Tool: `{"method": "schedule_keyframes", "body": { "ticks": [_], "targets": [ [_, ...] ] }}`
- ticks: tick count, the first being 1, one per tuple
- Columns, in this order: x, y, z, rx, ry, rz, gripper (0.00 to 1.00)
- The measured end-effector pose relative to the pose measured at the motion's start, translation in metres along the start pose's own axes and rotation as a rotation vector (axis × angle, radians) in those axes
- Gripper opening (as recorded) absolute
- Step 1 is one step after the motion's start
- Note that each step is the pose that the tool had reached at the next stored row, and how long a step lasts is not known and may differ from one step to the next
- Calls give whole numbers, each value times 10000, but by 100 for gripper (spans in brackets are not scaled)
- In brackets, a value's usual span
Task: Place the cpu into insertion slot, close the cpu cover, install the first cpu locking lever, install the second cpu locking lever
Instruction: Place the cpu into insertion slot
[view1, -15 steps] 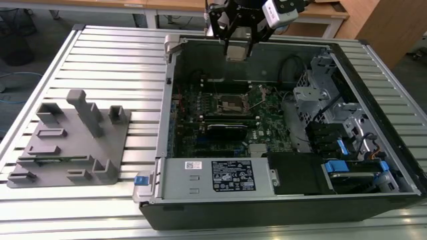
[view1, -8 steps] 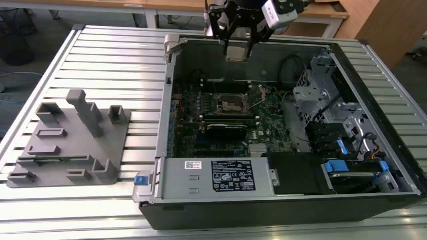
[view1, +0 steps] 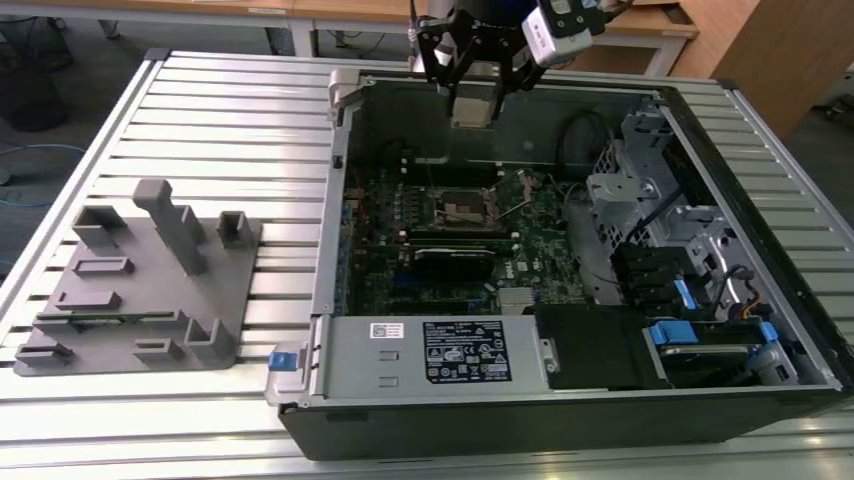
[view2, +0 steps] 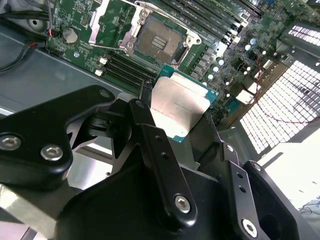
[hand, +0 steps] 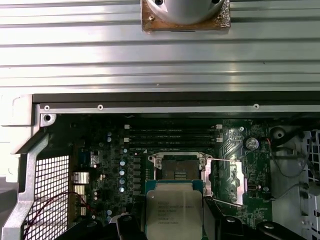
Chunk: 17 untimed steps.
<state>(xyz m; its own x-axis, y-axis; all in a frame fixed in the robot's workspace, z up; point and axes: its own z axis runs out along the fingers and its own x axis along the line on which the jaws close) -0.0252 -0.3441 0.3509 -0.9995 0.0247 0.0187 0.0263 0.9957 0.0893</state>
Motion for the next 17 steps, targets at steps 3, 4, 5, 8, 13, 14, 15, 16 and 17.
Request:
{"method": "schedule_keyframes", "body": {
  "ticks": [3, 4, 5, 8, 13, 14, 15, 16, 17],
  "targets": [
    [0, 0, 1, -1, 0, 0, 54],
    [0, 0, 1, -1, 0, 0, 54],
    [0, 0, 1, -1, 0, 0, 54],
    [0, -1, 15, -4, -1, 0, 54],
    [-1, -4, 41, 1, 0, 0, 54],
    [-1, -4, 41, 1, 0, 0, 54],
    [-1, -4, 41, 0, 0, 0, 54],
    [-1, -4, 43, -1, 0, 0, 54],
    [-1, -4, 45, -1, 0, 0, 54]
  ]
}}
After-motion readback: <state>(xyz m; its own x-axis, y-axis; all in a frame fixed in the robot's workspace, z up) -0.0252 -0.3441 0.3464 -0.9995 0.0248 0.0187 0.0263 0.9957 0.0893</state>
